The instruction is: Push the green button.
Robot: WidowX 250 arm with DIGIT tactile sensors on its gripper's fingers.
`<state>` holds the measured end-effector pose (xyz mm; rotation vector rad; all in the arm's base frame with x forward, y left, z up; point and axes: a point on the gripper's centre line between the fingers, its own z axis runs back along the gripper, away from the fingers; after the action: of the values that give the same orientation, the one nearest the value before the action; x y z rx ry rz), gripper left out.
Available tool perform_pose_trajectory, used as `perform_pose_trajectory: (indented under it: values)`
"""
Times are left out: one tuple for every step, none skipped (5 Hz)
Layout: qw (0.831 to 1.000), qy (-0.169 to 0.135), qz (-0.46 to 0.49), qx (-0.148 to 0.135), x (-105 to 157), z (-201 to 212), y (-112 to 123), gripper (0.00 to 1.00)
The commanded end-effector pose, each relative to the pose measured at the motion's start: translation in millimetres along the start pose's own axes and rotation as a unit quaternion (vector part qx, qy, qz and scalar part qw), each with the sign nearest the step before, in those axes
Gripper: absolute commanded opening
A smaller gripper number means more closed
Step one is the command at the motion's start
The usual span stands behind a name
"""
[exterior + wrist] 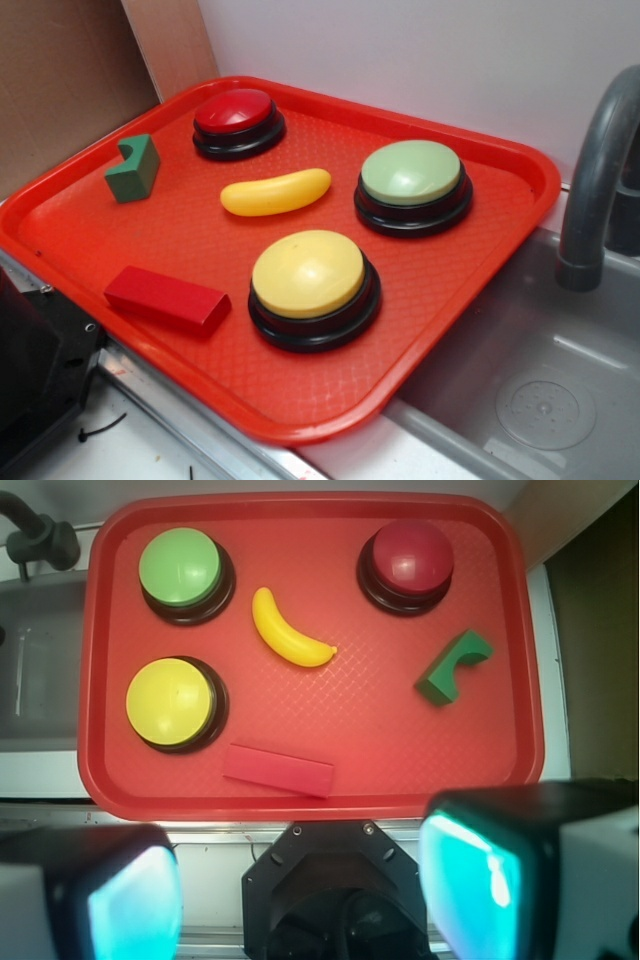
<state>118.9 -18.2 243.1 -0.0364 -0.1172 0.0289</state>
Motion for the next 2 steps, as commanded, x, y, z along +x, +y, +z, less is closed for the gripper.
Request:
perform_pose_trajectory:
  values:
    - [1.0, 0.0, 0.0, 0.0, 0, 0, 0, 1.0]
    - [0.998, -0.014, -0.051, 0.038, 46, -33, -26, 1.0]
